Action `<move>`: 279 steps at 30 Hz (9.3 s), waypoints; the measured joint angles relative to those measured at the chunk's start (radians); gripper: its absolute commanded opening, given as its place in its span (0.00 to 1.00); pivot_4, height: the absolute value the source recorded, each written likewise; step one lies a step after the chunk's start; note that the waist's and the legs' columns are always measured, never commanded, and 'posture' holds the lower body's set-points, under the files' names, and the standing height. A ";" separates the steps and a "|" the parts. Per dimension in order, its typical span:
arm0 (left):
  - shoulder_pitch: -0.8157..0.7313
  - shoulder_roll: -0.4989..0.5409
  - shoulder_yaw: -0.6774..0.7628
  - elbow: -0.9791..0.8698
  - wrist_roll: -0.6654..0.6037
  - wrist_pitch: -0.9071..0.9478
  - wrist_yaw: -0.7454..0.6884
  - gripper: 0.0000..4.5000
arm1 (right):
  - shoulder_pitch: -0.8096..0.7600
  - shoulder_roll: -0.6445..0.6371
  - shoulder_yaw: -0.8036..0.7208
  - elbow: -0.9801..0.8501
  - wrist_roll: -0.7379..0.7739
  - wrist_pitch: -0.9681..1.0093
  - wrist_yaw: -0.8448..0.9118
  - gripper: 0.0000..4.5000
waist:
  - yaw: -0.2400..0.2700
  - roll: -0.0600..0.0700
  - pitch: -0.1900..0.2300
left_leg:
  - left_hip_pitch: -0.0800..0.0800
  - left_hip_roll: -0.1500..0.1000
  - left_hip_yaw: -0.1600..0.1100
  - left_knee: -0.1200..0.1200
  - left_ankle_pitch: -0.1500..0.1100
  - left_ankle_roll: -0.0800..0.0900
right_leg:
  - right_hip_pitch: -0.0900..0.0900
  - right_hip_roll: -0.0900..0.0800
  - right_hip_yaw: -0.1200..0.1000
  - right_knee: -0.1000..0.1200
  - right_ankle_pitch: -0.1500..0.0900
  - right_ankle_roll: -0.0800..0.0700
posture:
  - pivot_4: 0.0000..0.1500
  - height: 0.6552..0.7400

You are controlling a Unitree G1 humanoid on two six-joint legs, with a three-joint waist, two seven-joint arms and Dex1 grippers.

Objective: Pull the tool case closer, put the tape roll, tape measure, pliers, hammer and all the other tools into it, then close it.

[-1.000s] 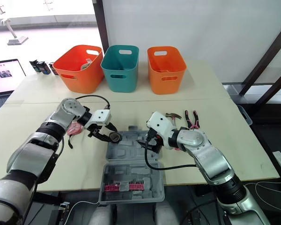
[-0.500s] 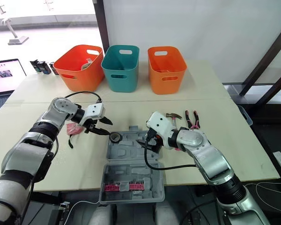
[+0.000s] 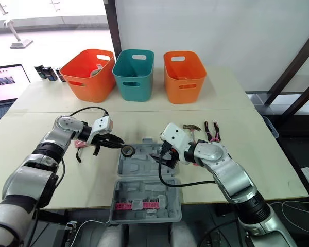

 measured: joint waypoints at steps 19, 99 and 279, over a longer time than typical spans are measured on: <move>0.178 -0.059 0.068 -0.023 -0.064 -0.113 0.178 0.18 | 0.003 -0.001 0.000 0.000 -0.018 0.007 -0.006 1.00 | -0.001 0.000 0.000 | 0.002 0.000 0.000 0.000 0.000 0.000 | 0.001 0.000 0.000 0.000 0.000 0.000 | 1.00 1.00; 0.940 0.552 0.702 -0.219 -0.333 0.060 0.373 0.99 | 0.659 -0.296 -0.876 0.390 0.124 -0.407 0.269 1.00 | -0.025 0.000 0.000 | 0.004 0.000 0.006 -0.006 -0.002 -0.001 | 0.003 -0.005 0.001 -0.013 -0.004 -0.012 | 1.00 1.00; 0.614 0.256 0.075 -1.285 -0.367 0.405 0.213 0.65 | -0.408 0.084 -0.081 0.631 1.732 0.722 -0.950 1.00 | -0.028 0.002 -0.003 | 0.001 0.001 0.004 0.003 -0.008 0.004 | 0.003 -0.001 0.002 -0.008 -0.002 -0.006 | 1.00 1.00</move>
